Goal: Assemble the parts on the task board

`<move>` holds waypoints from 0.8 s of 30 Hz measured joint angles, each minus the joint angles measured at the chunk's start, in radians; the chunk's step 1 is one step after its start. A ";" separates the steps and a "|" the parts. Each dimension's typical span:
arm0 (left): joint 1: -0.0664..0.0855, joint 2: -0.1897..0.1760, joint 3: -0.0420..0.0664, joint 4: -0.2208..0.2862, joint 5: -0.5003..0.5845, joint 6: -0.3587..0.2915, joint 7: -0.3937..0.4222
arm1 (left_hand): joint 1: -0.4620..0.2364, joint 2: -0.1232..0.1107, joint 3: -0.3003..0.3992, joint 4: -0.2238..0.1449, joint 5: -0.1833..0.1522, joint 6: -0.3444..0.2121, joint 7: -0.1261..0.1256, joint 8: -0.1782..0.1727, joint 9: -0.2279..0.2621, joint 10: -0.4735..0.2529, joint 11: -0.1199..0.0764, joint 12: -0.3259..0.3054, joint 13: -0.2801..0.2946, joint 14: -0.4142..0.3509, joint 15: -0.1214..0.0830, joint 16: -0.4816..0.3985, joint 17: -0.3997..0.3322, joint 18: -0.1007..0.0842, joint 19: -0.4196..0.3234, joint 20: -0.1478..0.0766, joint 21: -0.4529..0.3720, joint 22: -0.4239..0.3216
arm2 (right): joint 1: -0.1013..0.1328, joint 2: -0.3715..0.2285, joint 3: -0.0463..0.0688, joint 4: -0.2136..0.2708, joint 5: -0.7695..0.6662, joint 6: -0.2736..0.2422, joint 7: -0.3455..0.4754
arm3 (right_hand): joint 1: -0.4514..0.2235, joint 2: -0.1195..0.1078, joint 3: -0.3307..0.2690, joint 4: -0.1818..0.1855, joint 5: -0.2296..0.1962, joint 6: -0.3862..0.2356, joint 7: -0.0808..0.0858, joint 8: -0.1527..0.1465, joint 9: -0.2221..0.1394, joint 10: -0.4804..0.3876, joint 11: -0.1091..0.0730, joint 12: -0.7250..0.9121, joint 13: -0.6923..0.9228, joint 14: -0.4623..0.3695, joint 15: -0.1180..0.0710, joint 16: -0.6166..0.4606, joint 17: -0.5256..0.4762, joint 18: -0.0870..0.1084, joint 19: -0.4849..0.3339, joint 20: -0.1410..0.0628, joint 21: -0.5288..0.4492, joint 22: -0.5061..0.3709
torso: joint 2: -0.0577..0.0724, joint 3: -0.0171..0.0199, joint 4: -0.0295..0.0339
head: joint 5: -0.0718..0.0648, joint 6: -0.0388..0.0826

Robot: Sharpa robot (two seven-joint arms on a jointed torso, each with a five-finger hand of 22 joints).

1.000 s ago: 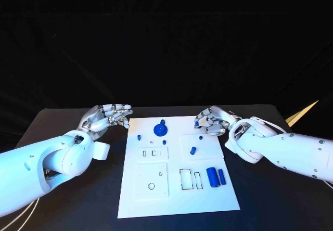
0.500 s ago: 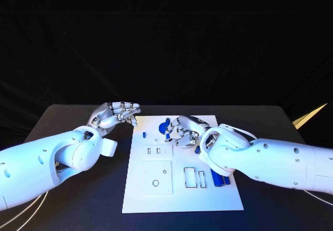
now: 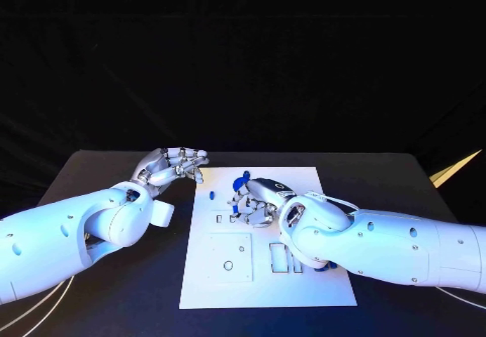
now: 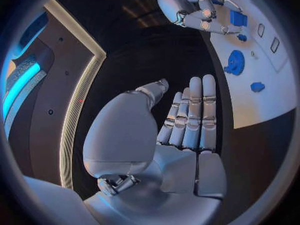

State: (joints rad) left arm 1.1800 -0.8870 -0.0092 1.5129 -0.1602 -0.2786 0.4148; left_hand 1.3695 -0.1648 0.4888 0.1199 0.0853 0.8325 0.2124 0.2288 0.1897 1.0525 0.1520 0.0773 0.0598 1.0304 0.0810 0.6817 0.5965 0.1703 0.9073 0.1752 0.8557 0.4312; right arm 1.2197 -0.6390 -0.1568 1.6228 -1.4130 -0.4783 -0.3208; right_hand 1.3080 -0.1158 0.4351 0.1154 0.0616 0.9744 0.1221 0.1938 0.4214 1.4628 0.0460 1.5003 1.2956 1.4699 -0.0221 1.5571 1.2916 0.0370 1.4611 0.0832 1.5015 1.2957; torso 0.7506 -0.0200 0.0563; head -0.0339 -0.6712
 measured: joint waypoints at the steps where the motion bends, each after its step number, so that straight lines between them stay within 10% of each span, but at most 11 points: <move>1: 0.000 0.000 0.000 0.000 0.000 0.000 0.000 | 0.000 0.000 0.000 0.000 0.000 0.000 0.000 0.000 0.000 0.000 0.000 0.000 0.000 0.000 0.000 0.000 0.000 0.000 0.000 0.000 0.000 0.000 | -0.003 0.002 0.000 -0.002 -0.005 0.002 -0.001 | 0.000 0.000 0.001 -0.001 0.000 0.000 0.000 0.000 0.000 0.000 0.000 0.000 0.000 0.000 0.000 0.000 0.000 0.000 0.000 0.000 0.000 0.000 | 0.000 0.0001 0.0001 | 0.000 -0.002; 24: 0.000 -0.003 0.000 -0.002 -0.001 0.000 -0.002 | 0.000 0.000 0.000 0.000 0.000 0.000 0.000 0.000 0.001 0.000 0.000 0.000 0.000 0.000 0.000 0.000 0.000 0.000 0.000 0.000 0.000 0.000 | -0.033 0.014 -0.002 -0.027 -0.083 0.024 -0.010 | 0.000 0.000 0.003 -0.002 0.000 0.000 0.000 0.000 0.000 0.000 0.000 0.000 0.000 0.000 0.000 0.000 0.000 0.000 0.000 0.000 0.000 0.000 | -0.001 0.0002 0.0001 | -0.003 -0.014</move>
State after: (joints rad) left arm 1.1801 -0.8901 -0.0094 1.5106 -0.1607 -0.2785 0.4127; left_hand 1.3695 -0.1648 0.4888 0.1199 0.0853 0.8325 0.2124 0.2288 0.1906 1.0525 0.1520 0.0774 0.0600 1.0305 0.0810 0.6817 0.5970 0.1703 0.9073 0.1752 0.8557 0.4312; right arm 1.1866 -0.6255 -0.1583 1.5959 -1.4964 -0.4542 -0.3305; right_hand 1.3079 -0.1160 0.4380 0.1131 0.0616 0.9742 0.1222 0.1938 0.4214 1.4628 0.0460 1.5003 1.2956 1.4699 -0.0221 1.5571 1.2916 0.0370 1.4611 0.0832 1.5015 1.2957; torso 0.7493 -0.0198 0.0564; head -0.0365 -0.6852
